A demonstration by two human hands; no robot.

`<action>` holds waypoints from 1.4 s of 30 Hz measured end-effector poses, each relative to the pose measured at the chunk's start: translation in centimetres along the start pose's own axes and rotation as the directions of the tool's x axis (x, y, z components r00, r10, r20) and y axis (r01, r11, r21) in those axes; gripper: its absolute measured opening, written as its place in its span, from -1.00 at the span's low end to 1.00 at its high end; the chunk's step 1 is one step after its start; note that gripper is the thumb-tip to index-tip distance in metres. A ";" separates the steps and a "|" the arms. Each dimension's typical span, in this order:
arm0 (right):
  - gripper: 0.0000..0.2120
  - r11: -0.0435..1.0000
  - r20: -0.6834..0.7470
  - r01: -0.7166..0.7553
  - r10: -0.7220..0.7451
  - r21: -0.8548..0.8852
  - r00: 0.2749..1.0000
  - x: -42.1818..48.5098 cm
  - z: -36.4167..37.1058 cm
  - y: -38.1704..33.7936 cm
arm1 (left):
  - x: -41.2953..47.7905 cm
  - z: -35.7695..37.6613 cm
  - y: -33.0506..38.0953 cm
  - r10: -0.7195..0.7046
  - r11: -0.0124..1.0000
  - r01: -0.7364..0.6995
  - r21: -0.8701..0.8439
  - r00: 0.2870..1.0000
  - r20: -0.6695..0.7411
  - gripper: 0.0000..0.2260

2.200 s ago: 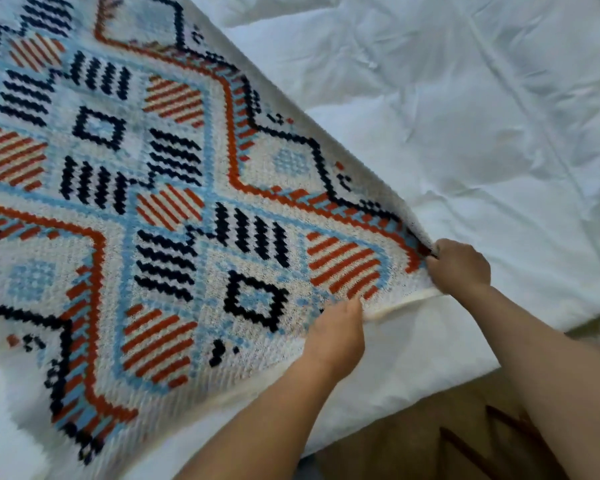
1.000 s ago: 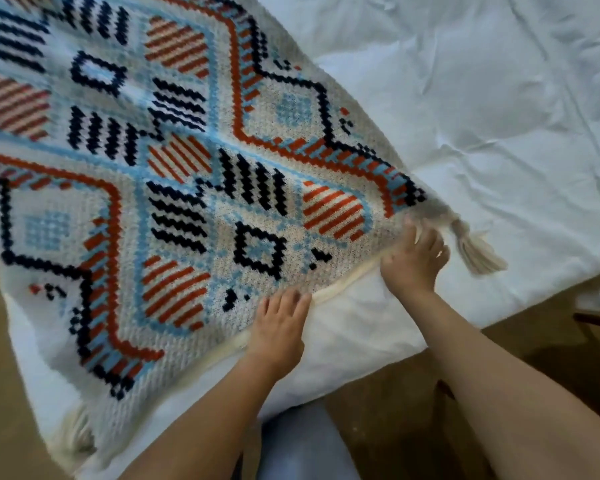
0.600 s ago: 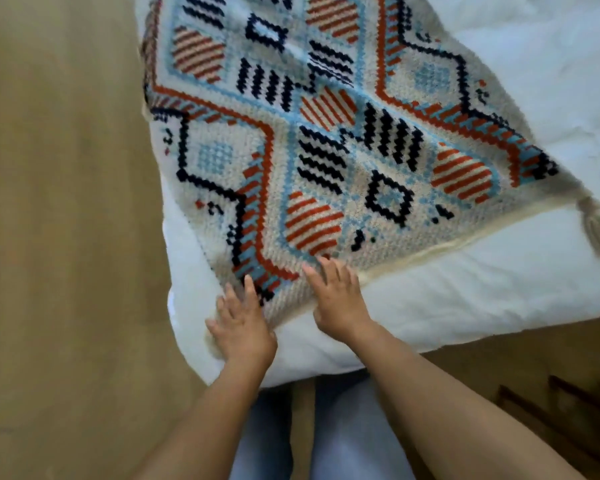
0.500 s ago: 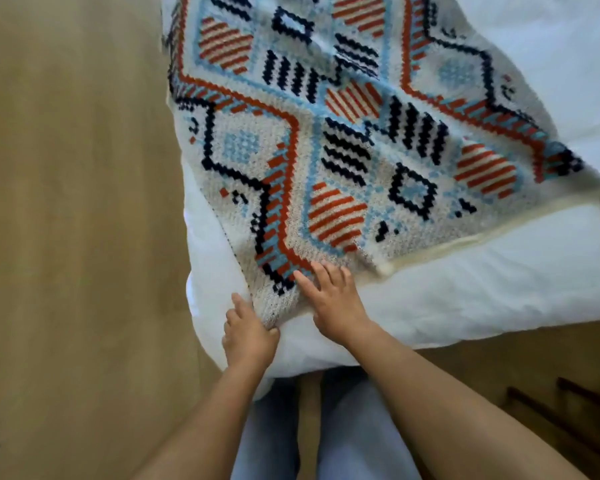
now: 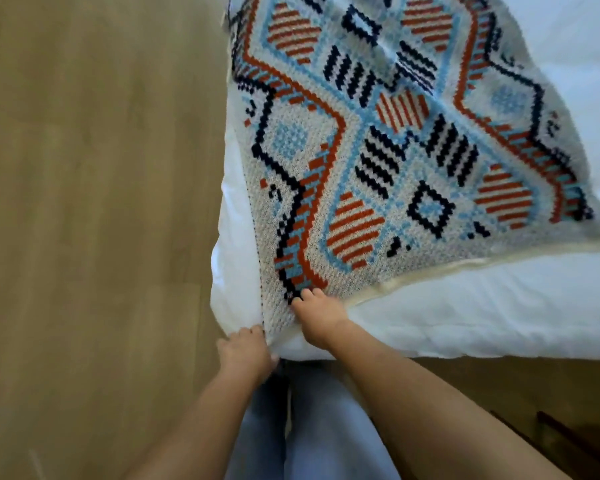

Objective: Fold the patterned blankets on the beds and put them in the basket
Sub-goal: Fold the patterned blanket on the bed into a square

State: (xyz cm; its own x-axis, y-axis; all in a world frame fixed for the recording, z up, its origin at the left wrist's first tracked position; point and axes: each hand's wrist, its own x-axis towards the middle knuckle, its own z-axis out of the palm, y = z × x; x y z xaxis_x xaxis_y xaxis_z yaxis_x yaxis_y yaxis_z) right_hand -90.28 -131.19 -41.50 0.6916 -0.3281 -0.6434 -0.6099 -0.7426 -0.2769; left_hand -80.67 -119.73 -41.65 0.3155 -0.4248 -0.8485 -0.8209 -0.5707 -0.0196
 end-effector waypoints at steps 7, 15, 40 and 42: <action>-0.86 0.986 -0.176 -0.113 0.134 0.122 0.975 2.6 -9.6 -0.3 | 1.0 -13.3 -0.2 0.073 0.993 -0.095 -0.075 0.966 -0.249 -0.54; -0.82 0.921 -0.386 -0.292 0.375 0.257 0.843 9.6 -23.0 -6.8 | 2.5 -30.8 -9.7 0.262 0.956 -0.292 0.006 0.849 -0.458 -0.63; -0.69 0.792 -0.388 -0.414 0.590 0.450 0.708 34.8 -56.6 -1.5 | 17.6 -73.7 -13.5 0.563 0.823 -0.406 0.396 0.671 -0.483 -0.62; -0.69 0.774 -0.356 -0.434 0.610 0.461 0.708 36.8 -59.6 0.2 | 19.2 -77.4 -12.7 0.580 0.811 -0.420 0.407 0.668 -0.466 -0.64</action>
State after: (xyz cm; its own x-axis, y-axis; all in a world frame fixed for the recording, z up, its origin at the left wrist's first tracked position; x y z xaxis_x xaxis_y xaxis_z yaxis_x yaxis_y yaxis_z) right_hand -41.89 -178.19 -22.66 0.2558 -0.8929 -0.3704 -0.9506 -0.1627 -0.2643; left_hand -27.33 -175.01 -16.74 -0.0437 -0.9422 -0.3322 -0.9921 0.0018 0.1253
